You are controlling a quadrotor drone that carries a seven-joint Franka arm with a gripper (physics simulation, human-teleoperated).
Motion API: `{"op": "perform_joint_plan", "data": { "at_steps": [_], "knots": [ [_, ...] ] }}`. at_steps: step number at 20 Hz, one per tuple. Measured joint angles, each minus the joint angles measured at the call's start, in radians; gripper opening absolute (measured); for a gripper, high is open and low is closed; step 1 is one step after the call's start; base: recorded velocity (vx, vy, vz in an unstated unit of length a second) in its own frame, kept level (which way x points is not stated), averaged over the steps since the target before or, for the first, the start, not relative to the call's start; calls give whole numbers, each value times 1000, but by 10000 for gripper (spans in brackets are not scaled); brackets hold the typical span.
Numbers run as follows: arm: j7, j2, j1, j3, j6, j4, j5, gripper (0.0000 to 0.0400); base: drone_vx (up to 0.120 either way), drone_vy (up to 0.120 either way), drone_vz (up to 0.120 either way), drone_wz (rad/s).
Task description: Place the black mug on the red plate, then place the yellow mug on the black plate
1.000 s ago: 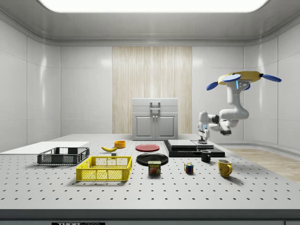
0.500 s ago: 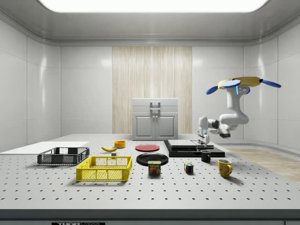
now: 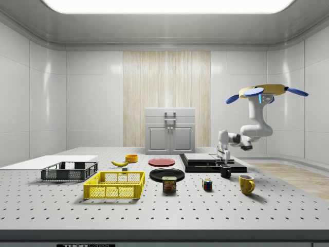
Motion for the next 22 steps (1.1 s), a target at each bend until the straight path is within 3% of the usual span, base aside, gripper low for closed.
{"op": "perform_joint_plan", "data": {
  "at_steps": [11,21,22],
  "knots": [
    [6,-49,-17,-80,78,26,-66,400,0,0,0,0],
    [12,-71,-28,-96,109,35,-77,400,0,0,0,0],
    [13,-73,-29,-96,110,36,-76,336,0,0,0,0]
  ]
}}
